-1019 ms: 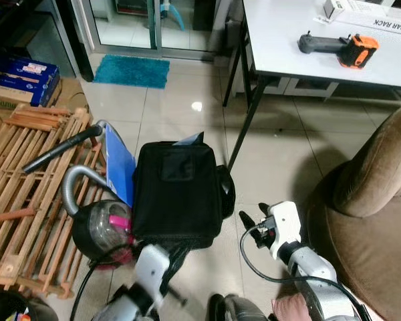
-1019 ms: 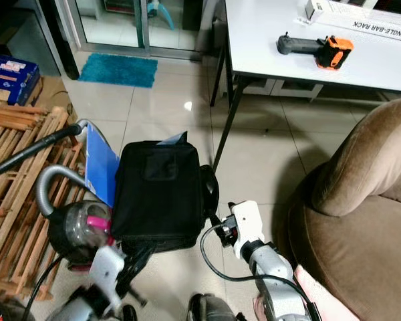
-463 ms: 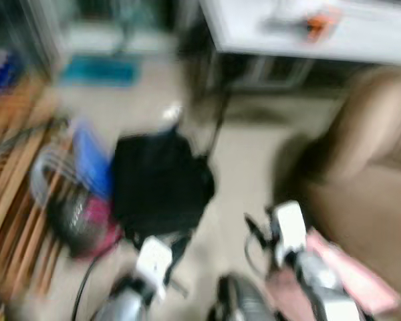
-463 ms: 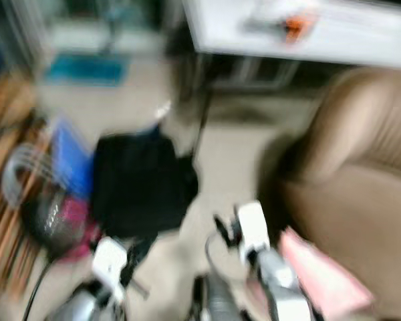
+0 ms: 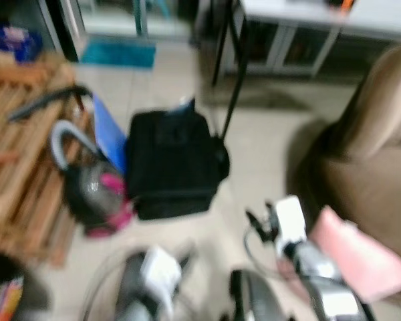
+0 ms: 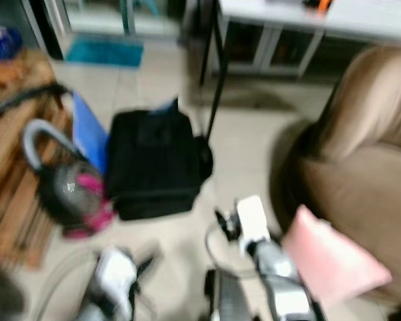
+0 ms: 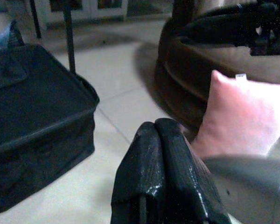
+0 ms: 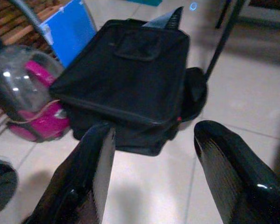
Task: Move the pillow to the sofa from floor
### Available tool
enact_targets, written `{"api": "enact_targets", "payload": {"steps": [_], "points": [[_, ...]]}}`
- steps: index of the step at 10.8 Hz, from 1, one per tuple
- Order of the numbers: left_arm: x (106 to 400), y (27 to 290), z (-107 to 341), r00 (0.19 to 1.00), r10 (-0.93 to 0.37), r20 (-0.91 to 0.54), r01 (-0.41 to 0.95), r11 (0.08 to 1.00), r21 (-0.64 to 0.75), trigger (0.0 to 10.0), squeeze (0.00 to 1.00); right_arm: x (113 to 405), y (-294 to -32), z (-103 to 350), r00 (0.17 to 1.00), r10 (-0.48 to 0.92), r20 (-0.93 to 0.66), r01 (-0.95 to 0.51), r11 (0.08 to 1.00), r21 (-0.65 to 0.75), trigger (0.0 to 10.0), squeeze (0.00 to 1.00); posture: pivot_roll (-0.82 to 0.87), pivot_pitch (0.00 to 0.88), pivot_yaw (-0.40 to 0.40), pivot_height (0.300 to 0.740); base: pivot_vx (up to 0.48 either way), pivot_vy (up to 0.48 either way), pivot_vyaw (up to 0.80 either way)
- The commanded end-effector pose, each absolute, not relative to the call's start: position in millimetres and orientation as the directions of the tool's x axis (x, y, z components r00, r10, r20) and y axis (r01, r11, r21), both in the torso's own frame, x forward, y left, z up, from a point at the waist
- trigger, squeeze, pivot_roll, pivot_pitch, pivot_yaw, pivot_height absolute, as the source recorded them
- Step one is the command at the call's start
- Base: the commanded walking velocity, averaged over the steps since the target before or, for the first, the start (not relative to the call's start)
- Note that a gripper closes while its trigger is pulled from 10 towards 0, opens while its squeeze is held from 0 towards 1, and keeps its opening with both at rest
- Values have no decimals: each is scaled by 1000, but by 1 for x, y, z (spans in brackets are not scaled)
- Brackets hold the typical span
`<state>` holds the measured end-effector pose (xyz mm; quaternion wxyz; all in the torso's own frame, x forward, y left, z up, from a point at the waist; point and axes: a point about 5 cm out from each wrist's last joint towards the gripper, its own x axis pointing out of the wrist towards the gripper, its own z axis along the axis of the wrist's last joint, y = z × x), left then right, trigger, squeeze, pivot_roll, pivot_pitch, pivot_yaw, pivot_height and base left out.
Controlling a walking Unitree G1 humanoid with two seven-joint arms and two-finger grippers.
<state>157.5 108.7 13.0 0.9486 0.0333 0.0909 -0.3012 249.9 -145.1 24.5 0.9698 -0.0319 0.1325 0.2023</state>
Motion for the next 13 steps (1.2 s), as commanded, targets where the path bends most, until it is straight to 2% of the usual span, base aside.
{"api": "enact_targets", "payload": {"steps": [1, 5, 10, 13], "points": [[163, 107, 18, 806, -567, -171, 579, 815, 26, 10000, 0, 251, -156, 27, 899, 347, -266, -366, 930, -23, 10000, 0, -115, 133, -101, 683, 0, 0, 0], [165, 108, 18, 802, -572, -174, 585, 810, 32, 10000, 0, 255, -157, 30, 910, 333, -248, -351, 936, -35, 10000, 0, -112, 127, -98, 740, 0, 0, 0], [167, 115, 19, 791, -584, -183, 599, 799, 42, 10000, 0, 256, -154, 29, 914, 328, -240, -345, 938, -29, 10000, 0, -111, 132, -85, 740, 0, 0, 0], [173, 117, 20, 796, -579, -176, 595, 802, 49, 10000, 0, 262, -155, 33, 918, 319, -237, -344, 936, -72, 10000, 0, -115, 138, -84, 740, 0, 0, 0]]}}
